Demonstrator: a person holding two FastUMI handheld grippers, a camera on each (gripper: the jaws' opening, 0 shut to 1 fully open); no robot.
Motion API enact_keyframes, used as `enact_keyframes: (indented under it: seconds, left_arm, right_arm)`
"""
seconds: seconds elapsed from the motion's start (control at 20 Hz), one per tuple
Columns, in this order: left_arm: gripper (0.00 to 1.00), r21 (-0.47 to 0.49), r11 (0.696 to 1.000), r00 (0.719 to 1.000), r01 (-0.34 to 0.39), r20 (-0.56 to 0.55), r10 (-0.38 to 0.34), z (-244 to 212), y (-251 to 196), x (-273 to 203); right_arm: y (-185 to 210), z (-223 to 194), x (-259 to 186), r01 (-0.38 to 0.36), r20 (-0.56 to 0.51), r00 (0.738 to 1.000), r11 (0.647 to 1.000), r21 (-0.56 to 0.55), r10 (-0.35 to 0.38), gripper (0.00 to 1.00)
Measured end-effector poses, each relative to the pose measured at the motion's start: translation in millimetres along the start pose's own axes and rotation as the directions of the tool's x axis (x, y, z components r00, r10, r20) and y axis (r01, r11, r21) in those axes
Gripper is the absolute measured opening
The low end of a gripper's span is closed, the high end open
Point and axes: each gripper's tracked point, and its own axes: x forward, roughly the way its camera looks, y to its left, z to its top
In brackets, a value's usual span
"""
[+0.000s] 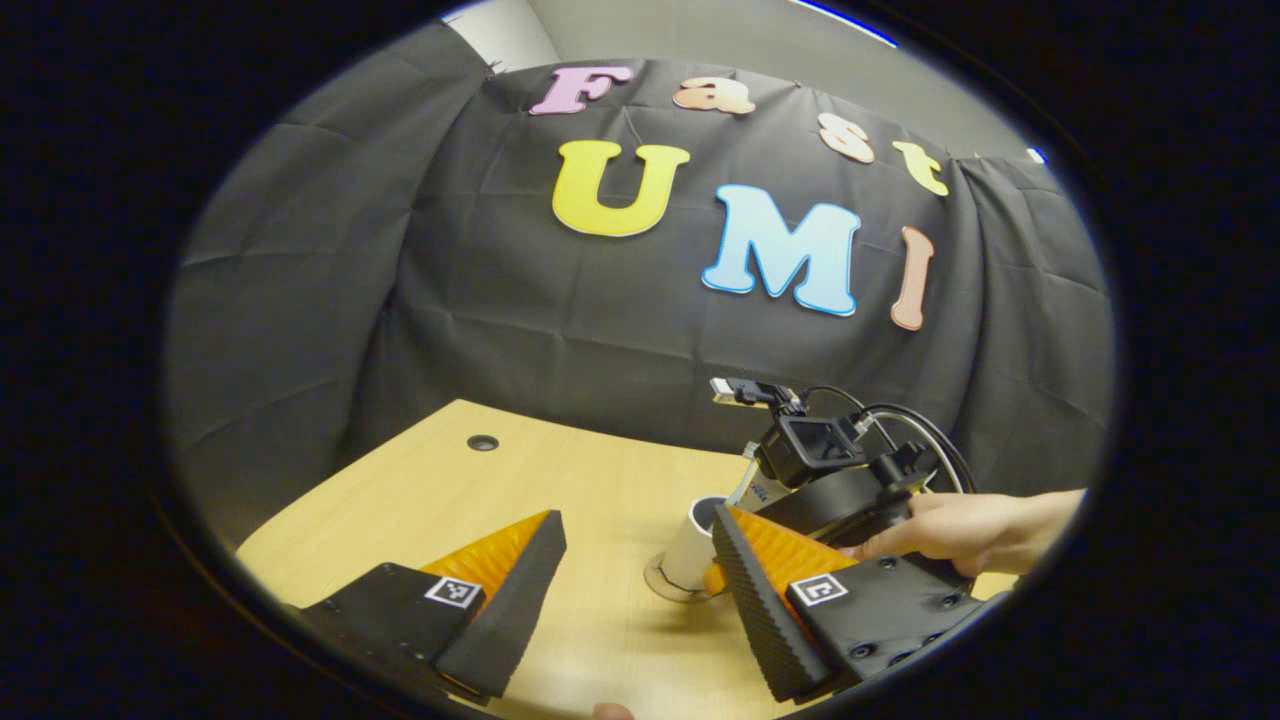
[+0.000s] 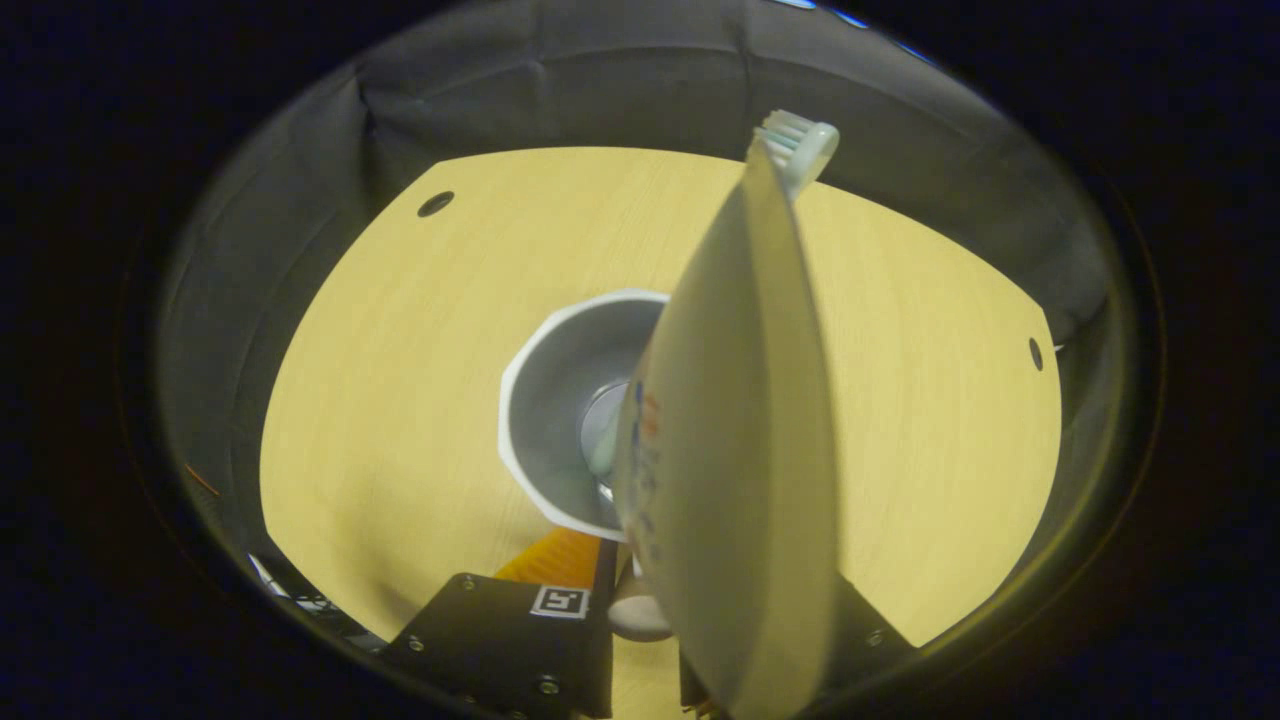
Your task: Put the toothbrush and toothpaste on the desktop into the cup, then pick up the cup and place it on the coaster on the desktop.
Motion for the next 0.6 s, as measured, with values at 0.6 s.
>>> enact_keyframes:
  seconds: [0.6]
  left_arm:
    - [0.96,0.002,1.000,1.000,-0.011,0.021,0.011,4.5,2.1,-1.3]
  right_arm:
    - [4.3,4.3,-3.4,0.016,0.014,1.000,0.999,-0.038,-0.015,0.27]
